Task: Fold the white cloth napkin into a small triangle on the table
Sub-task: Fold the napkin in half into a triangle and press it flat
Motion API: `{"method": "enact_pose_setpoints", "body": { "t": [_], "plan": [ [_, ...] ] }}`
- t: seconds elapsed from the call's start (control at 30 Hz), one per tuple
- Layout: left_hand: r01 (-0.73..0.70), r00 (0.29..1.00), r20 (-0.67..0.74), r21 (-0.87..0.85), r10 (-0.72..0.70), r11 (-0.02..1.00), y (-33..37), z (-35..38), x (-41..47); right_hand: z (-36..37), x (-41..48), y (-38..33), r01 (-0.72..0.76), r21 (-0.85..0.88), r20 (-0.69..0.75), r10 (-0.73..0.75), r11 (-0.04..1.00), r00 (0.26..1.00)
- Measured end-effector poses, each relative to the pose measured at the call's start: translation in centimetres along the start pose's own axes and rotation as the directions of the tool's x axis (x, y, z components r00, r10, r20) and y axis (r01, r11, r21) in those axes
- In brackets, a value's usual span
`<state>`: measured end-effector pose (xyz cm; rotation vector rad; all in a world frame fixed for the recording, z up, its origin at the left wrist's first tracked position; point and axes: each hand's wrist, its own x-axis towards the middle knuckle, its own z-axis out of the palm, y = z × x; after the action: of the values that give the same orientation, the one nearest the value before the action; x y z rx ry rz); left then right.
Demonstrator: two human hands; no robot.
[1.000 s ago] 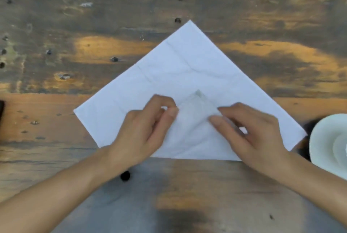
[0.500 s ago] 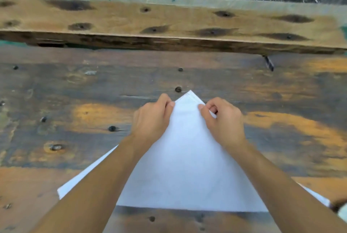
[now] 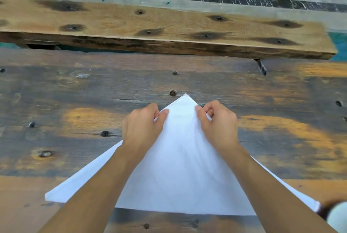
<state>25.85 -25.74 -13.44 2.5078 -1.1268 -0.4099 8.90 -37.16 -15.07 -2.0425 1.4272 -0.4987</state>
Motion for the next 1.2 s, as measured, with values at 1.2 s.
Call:
{"method": "enact_pose_setpoints", "body": {
  "t": [1.2],
  "plan": [
    [0.165, 0.982, 0.087, 0.022, -0.167, 0.986, -7.1, -1.0, -24.4, -3.1, -19.1, 1.6, -0.048, -0.085, 0.215, 0.065, 0.995, 0.974]
  ]
}}
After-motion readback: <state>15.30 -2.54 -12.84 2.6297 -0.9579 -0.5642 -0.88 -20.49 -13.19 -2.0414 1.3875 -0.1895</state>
